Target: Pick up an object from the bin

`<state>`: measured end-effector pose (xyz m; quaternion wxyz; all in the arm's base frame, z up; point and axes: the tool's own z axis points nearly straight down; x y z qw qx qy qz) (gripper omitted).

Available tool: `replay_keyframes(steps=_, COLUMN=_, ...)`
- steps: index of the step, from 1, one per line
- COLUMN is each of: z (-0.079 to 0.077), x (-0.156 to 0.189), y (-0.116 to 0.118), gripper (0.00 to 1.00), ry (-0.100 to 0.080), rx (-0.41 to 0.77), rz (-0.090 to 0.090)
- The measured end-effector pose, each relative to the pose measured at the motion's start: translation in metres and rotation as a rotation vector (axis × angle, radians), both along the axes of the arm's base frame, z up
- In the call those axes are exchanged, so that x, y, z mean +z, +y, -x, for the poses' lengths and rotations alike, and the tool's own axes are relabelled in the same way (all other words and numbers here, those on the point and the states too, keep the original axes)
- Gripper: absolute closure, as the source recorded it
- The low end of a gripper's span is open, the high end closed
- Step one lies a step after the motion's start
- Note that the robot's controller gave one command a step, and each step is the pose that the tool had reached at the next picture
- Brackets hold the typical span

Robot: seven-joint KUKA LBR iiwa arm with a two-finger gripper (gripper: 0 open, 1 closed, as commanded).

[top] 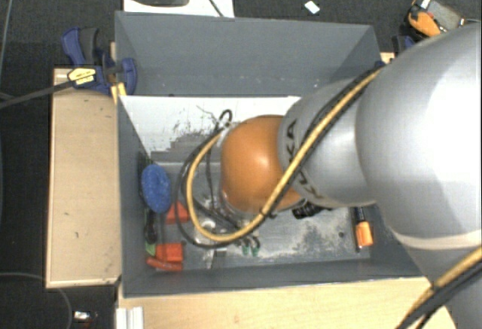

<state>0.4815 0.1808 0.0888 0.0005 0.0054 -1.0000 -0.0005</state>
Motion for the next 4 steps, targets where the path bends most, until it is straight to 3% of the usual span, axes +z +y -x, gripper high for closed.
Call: replay_keyframes(steps=4, z=-0.002, x=0.076, y=0.0, gripper=1.0, ry=-0.005, rx=-0.013, rz=-0.003)
